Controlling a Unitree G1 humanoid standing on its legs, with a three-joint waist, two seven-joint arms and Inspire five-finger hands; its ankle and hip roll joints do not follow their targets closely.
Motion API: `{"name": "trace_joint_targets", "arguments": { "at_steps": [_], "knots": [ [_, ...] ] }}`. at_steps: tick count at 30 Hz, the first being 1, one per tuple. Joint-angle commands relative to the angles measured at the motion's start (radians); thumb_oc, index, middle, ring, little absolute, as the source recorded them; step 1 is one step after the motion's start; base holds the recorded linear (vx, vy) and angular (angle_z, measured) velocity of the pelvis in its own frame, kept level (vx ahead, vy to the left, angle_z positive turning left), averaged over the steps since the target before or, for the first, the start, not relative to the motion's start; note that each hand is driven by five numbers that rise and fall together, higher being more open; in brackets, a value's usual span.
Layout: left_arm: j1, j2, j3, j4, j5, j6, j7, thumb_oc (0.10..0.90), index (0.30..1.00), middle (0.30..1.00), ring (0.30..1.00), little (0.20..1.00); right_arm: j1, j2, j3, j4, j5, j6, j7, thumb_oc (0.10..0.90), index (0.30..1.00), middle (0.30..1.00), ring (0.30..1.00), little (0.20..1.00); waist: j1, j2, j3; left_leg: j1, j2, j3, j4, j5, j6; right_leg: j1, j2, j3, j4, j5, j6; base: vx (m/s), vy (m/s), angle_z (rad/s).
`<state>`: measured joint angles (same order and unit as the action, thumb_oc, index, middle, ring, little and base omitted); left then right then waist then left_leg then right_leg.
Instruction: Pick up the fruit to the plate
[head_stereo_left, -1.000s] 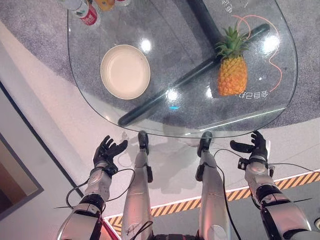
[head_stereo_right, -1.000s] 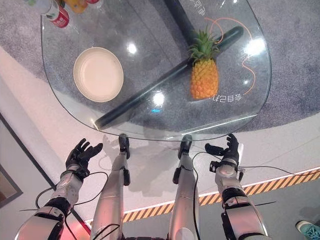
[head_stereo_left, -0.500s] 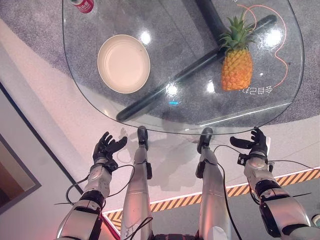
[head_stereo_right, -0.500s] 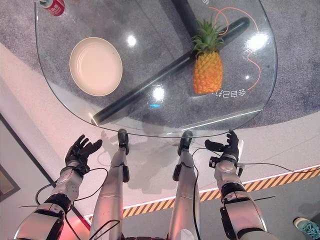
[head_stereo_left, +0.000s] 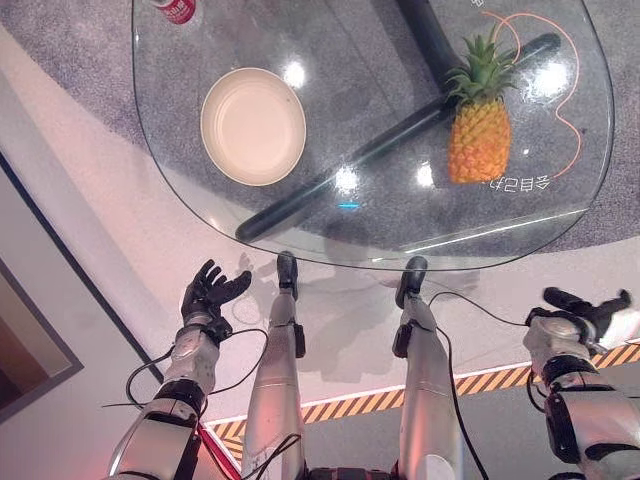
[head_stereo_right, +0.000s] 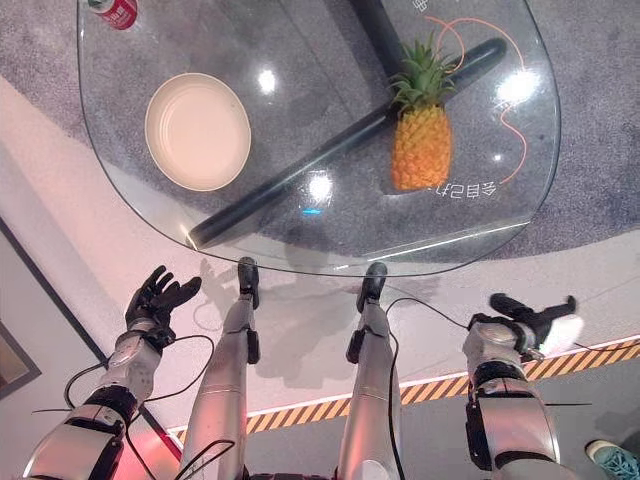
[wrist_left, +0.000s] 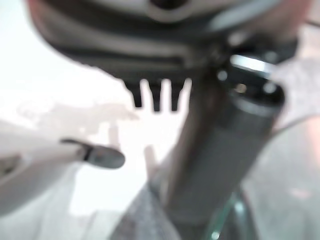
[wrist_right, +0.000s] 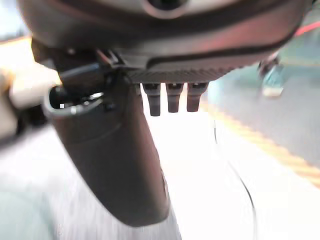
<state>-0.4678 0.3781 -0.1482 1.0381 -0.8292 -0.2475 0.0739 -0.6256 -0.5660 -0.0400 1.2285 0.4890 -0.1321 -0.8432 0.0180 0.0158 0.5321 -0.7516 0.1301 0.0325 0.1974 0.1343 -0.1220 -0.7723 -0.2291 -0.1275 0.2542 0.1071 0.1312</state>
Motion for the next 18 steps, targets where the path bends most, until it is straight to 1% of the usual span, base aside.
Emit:
{"name": "trace_joint_targets", "arguments": {
  "at_steps": [1,3,4,7,9,11,12,13,14,15,16,17,18],
  "knots": [
    [0.037,0.064,0.014,0.017,-0.018,-0.040,0.028,0.800,0.900,0.900,0.900,0.900,0.023,-0.124,-0.037,0.005,0.042,-0.097,-0.164,0.800,0.900,0.900,0.900,0.900,0.008,-0.026,-0.012,-0.045,-0.051,-0.044,0.136,-0.134,0.023,-0.006,0.026,-0.016,-0.004,-0.001,0.028,0.00,0.000,0.00],
    [0.030,0.063,0.009,0.015,-0.019,-0.039,0.034,0.800,0.900,0.900,0.900,0.900,0.010,-0.137,-0.047,-0.016,0.048,-0.140,-0.199,0.800,0.900,0.900,0.900,0.900,0.005,-0.029,-0.012,-0.050,-0.052,-0.044,0.131,-0.126,0.024,-0.011,0.024,-0.018,-0.009,0.007,0.029,0.00,0.000,0.00],
    [0.031,0.066,0.006,0.012,-0.021,-0.035,0.035,0.800,0.900,0.900,0.900,0.900,0.005,-0.145,-0.046,-0.034,0.053,-0.149,-0.216,0.800,0.900,0.900,0.900,0.900,0.007,-0.030,-0.012,-0.042,-0.049,-0.043,0.131,-0.135,0.023,-0.002,0.026,-0.019,-0.009,0.000,0.030,0.00,0.000,0.00],
    [0.035,0.065,0.002,0.001,-0.022,-0.038,0.041,0.800,0.900,0.900,0.900,0.900,-0.017,-0.163,-0.050,-0.098,0.066,-0.180,-0.277,0.800,0.900,0.900,0.900,0.900,0.004,-0.034,-0.012,-0.045,-0.052,-0.043,0.121,-0.124,0.023,-0.005,0.023,-0.024,-0.017,0.009,0.029,0.00,0.000,0.00],
    [0.045,0.063,-0.004,-0.017,-0.028,-0.035,0.051,0.800,0.900,0.900,0.900,0.900,-0.024,-0.171,-0.049,-0.168,0.121,-0.200,-0.308,0.800,0.900,0.900,0.900,0.900,0.004,-0.034,-0.012,-0.038,-0.050,-0.041,0.117,-0.130,0.021,0.003,0.024,-0.028,-0.020,0.003,0.029,0.00,0.015,0.00],
    [0.057,0.059,-0.007,-0.040,-0.036,-0.037,0.066,0.800,0.900,0.900,0.900,0.900,-0.021,-0.166,-0.051,-0.269,0.134,-0.233,-0.348,0.800,0.900,0.900,0.900,0.900,0.000,-0.034,-0.012,-0.038,-0.051,-0.039,0.110,-0.127,0.022,0.003,0.024,-0.029,-0.023,0.002,0.027,-0.01,0.038,-0.02],
    [0.060,0.059,-0.007,-0.043,-0.036,-0.036,0.068,0.800,0.900,0.900,0.900,0.900,-0.016,-0.163,-0.053,-0.287,0.129,-0.242,-0.353,0.800,0.900,0.900,0.900,0.900,0.000,-0.035,-0.012,-0.037,-0.052,-0.039,0.108,-0.127,0.022,0.004,0.024,-0.028,-0.024,0.002,0.027,-0.01,0.035,-0.02],
    [0.067,0.053,-0.007,-0.054,-0.034,-0.039,0.076,0.800,0.900,0.900,0.900,0.900,-0.011,-0.153,-0.042,-0.385,0.104,-0.248,-0.379,0.800,0.900,0.900,0.900,0.900,-0.004,-0.036,-0.012,-0.037,-0.053,-0.038,0.105,-0.125,0.022,0.001,0.026,-0.026,-0.026,0.004,0.026,-0.02,0.030,-0.01],
    [0.067,0.050,-0.005,-0.061,-0.031,-0.039,0.081,0.800,0.900,0.900,0.900,0.900,-0.011,-0.147,-0.037,-0.435,0.086,-0.259,-0.384,0.800,0.900,0.900,0.900,0.900,-0.008,-0.038,-0.012,-0.045,-0.056,-0.039,0.101,-0.115,0.023,-0.007,0.024,-0.025,-0.029,0.012,0.024,0.00,0.000,0.00],
    [0.071,0.048,-0.004,-0.063,-0.028,-0.039,0.082,0.800,0.900,0.900,0.900,0.900,-0.010,-0.145,-0.032,-0.469,0.071,-0.258,-0.387,0.800,0.900,0.900,0.900,0.900,-0.008,-0.038,-0.012,-0.039,-0.055,-0.038,0.102,-0.122,0.022,-0.003,0.025,-0.024,-0.028,0.006,0.024,0.00,0.000,0.00],
    [0.075,0.045,0.000,-0.070,-0.027,-0.038,0.082,0.800,0.900,0.900,0.900,0.900,-0.011,-0.141,-0.026,-0.532,0.038,-0.275,-0.370,0.800,0.900,0.900,0.900,0.900,-0.011,-0.038,-0.012,-0.040,-0.055,-0.036,0.100,-0.120,0.022,-0.006,0.026,-0.022,-0.028,0.006,0.023,0.00,0.033,0.00],
    [0.074,0.044,0.005,-0.071,-0.027,-0.038,0.079,0.800,0.900,0.900,0.900,0.900,-0.020,-0.140,-0.019,-0.582,0.016,-0.271,-0.370,0.800,0.900,0.900,0.900,0.900,-0.014,-0.037,-0.012,-0.047,-0.059,-0.036,0.096,-0.111,0.024,-0.014,0.023,-0.020,-0.032,0.013,0.022,0.00,0.043,-0.01],
    [0.083,0.039,0.007,-0.073,-0.024,-0.043,0.074,0.800,0.900,0.900,0.900,0.900,-0.017,-0.134,-0.013,-0.649,-0.030,-0.257,-0.376,0.800,0.900,0.900,0.900,0.900,-0.014,-0.035,-0.012,-0.042,-0.057,-0.035,0.097,-0.117,0.023,-0.012,0.024,-0.018,-0.030,0.005,0.022,0.00,0.046,-0.01]
  ]
}}
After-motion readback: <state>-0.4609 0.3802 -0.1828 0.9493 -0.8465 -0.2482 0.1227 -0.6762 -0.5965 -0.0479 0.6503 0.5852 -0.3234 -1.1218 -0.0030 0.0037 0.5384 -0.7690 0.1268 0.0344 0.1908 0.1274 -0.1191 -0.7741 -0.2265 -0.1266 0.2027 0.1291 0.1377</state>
